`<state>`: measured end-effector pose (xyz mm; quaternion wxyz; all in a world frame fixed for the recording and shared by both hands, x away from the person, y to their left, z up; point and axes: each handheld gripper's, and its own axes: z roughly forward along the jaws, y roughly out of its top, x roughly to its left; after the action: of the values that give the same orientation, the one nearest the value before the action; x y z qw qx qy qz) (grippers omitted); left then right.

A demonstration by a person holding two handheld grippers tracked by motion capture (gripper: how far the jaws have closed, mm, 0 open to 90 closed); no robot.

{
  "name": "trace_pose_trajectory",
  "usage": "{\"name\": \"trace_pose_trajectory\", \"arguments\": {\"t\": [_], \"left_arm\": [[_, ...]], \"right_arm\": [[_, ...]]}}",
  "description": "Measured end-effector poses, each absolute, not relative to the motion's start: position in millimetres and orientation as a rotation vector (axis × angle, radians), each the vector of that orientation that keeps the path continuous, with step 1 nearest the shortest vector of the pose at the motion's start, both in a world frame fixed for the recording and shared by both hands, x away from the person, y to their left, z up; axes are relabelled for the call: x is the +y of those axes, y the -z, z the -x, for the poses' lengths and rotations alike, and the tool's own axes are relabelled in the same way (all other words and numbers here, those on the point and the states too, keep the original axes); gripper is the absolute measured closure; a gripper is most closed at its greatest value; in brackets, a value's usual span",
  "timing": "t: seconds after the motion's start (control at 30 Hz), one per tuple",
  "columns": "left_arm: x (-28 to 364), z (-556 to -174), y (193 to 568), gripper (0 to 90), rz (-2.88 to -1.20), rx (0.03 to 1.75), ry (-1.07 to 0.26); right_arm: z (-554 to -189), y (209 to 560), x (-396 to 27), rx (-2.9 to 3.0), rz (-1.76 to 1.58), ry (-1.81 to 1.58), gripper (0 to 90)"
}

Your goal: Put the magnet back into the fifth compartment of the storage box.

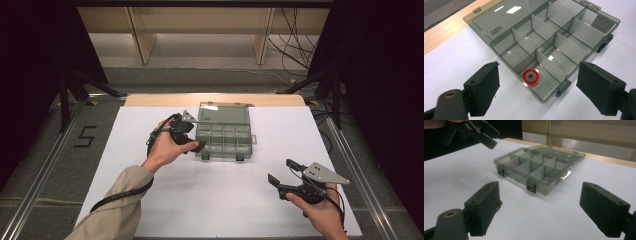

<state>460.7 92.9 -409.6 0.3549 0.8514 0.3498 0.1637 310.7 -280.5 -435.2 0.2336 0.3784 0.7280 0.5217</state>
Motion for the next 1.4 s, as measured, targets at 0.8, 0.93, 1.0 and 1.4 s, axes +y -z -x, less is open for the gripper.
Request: {"name": "trace_pose_trajectory", "arguments": {"t": [0.8,0.93,1.0,1.4], "left_arm": [[141.2,-386.7,423.6,17.9,-1.958,0.946,-0.450],[150.2,-371.5,425.5,16.5,-1.917,0.951,-0.453],[153.8,-365.2,426.1,15.4,-1.908,0.947,-0.460],[167.9,-343.5,431.0,15.1,-1.880,0.949,-0.472]], "right_arm": [[-311.8,435.6,-281.9,1.996,-1.041,-1.445,17.1],[-310.6,433.9,-283.6,2.027,-1.054,-1.407,17.1],[-310.7,433.9,-283.5,2.027,-1.055,-1.406,17.1],[-315.0,436.5,-282.0,2.000,-1.038,-1.444,17.1]]}}
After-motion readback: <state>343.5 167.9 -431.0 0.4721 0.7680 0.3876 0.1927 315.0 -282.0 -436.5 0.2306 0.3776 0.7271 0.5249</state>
